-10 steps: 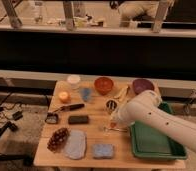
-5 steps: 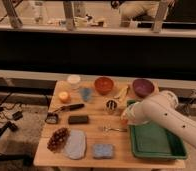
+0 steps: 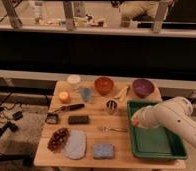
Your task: Place pepper in tray
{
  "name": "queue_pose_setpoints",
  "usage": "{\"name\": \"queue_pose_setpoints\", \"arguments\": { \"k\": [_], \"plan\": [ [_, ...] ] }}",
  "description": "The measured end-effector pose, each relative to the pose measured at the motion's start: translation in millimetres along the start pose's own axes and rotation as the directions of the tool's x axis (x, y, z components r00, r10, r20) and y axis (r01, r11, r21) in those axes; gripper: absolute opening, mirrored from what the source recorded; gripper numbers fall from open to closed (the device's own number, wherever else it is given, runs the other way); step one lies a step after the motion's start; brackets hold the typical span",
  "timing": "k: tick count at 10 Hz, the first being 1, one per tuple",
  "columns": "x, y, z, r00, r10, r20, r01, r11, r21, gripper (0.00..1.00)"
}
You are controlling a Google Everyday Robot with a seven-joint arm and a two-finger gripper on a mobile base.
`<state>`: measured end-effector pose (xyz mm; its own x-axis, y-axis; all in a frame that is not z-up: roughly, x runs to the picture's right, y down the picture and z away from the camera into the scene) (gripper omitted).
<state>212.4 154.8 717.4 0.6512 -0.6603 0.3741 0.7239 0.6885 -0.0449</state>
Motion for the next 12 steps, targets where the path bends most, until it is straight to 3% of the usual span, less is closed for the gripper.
{"name": "queue_pose_setpoints", "arguments": {
  "k": [5, 9, 12],
  "plan": [
    [23, 40, 17, 0.997, 0.080, -0.010, -0.080, 0.995, -0.051, 0.10],
    [42, 53, 31, 0.994, 0.113, -0.014, -0.113, 0.989, -0.097, 0.10],
    [52, 60, 32, 0.991, 0.131, -0.023, -0.133, 0.985, -0.108, 0.10]
  ]
}}
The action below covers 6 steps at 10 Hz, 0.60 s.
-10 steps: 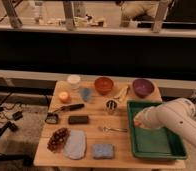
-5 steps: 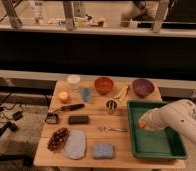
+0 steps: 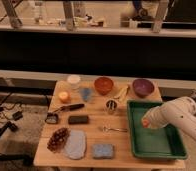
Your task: Place pepper in tray
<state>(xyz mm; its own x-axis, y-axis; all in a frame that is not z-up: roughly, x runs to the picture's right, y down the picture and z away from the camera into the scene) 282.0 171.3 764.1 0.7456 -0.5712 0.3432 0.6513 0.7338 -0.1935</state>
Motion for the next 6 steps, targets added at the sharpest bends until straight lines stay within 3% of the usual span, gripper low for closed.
{"name": "queue_pose_setpoints", "arguments": {
  "k": [6],
  "plan": [
    [2.1, 1.7, 2.6, 1.000, 0.013, 0.008, -0.013, 1.000, 0.004, 0.12]
  ]
}}
